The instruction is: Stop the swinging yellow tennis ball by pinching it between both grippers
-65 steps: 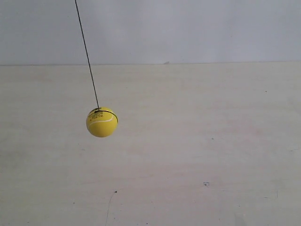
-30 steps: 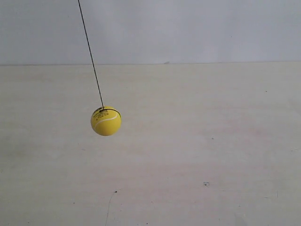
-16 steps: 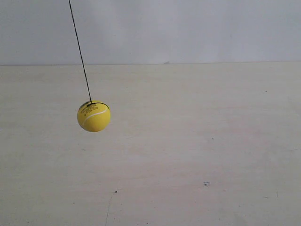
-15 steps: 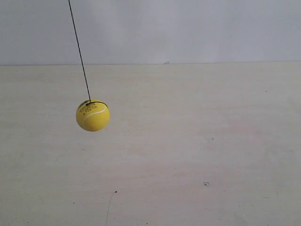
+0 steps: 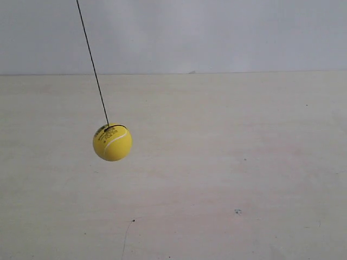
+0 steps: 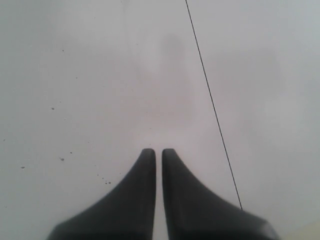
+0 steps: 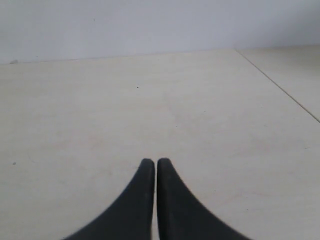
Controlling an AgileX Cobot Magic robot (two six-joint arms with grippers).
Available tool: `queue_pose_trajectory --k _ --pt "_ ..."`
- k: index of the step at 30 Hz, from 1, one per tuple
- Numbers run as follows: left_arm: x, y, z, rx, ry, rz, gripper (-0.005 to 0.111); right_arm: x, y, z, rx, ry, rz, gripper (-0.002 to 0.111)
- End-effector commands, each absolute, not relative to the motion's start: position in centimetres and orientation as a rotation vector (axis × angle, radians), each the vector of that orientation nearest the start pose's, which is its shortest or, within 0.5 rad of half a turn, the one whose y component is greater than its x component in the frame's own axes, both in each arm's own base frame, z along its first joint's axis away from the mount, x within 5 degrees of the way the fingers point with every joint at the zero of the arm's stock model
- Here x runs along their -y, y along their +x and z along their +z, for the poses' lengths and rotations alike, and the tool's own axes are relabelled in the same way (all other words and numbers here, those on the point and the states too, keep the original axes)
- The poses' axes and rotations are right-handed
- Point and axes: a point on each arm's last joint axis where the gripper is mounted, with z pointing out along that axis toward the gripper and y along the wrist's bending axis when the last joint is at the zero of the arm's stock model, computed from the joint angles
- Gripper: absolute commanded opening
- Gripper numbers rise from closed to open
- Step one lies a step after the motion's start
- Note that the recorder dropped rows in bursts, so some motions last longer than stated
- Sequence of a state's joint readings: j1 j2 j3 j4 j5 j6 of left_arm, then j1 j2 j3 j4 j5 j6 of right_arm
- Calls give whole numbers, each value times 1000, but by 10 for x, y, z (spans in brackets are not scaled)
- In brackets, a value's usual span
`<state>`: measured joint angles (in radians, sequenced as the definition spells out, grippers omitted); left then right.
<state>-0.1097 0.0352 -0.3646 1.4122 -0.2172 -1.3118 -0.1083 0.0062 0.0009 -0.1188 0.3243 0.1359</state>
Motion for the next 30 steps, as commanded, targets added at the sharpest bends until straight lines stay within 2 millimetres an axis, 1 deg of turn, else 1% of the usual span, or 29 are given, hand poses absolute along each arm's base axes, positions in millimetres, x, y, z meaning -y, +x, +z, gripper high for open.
queue_pose_trajectory --k 1,4,7,12,15,16,18,19,20,25,27,30 --pt "21 18 330 -1094 293 -142 5 9 53 184 -1798 148 -95 0" --pt "21 18 330 -1094 295 -143 5 9 53 184 -1798 148 -95 0" --pt "21 18 330 -1082 335 -65 5 9 53 184 -1798 148 -95 0" --pt "21 18 330 -1082 335 -65 5 9 53 184 -1798 148 -95 0" --pt "18 22 324 -1101 314 -36 5 9 53 184 -1798 148 -95 0" --pt "16 25 320 -1113 281 -43 5 9 53 185 -1795 147 -95 0" --pt "10 34 304 -1167 150 -92 5 9 53 184 -1798 148 -95 0" --pt "6 40 289 -1216 106 -80 5 9 53 184 -1798 148 -95 0" --pt "5 44 279 -1257 121 -31 5 9 53 184 -1798 148 -95 0" --pt "5 51 251 -1389 166 25 5 9 53 184 -1798 148 -95 0" --pt "5 54 238 -1459 156 43 5 9 53 184 -1798 148 -95 0" --pt "1 57 219 -1558 88 65 5 9 53 184 -1798 148 -95 0"
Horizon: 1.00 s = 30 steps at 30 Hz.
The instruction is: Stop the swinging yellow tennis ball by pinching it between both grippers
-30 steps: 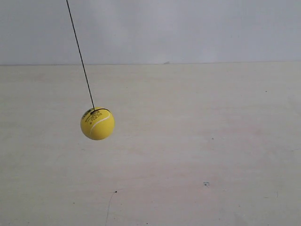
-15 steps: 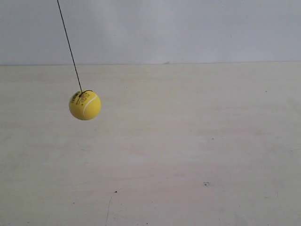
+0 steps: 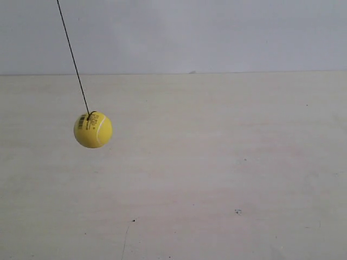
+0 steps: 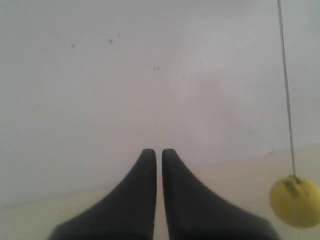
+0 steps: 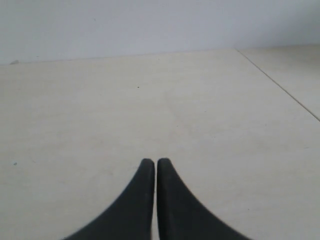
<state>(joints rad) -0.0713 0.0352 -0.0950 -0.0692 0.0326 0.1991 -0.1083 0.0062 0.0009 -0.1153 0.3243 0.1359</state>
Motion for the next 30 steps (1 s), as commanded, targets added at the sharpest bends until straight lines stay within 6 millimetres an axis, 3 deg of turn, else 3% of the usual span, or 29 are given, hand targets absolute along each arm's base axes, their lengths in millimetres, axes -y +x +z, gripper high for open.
queue_pose_trajectory --k 1,10,30 --pt "0 58 213 -1587 67 70 5 9 53 184 -1798 148 -95 0" --pt "-4 54 186 -1791 39 155 5 9 53 184 -1798 148 -95 0" --pt "-4 54 186 -1784 39 156 5 9 53 184 -1798 148 -95 0"
